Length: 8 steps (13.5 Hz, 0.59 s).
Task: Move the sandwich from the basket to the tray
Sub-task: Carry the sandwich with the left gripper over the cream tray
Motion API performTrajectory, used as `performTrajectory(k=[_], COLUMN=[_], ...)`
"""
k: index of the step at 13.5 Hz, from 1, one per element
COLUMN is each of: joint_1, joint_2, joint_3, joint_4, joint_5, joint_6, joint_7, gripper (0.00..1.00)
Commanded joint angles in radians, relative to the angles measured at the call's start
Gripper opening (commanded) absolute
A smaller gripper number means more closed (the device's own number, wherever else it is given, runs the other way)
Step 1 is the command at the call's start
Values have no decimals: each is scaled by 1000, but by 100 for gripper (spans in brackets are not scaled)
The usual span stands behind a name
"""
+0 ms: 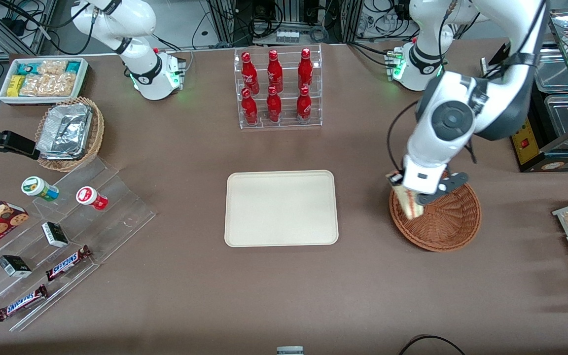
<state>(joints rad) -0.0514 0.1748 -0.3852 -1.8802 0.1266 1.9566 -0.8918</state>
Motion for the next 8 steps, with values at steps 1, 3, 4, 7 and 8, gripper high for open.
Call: performTrajectory(k=[1, 3, 4, 7, 8], joint_1=[-1, -18, -47, -119, -134], joint_2=[73, 142, 175, 280, 311], joint_3=[-87, -136, -136, -136, -136], joint_4=[111, 182, 214, 309, 323], joint_5=[8, 8, 11, 13, 22], joint_6=[-30, -25, -22, -21, -19], joint_7=[30, 24, 25, 30, 36], gripper=[0, 0, 0, 0, 0])
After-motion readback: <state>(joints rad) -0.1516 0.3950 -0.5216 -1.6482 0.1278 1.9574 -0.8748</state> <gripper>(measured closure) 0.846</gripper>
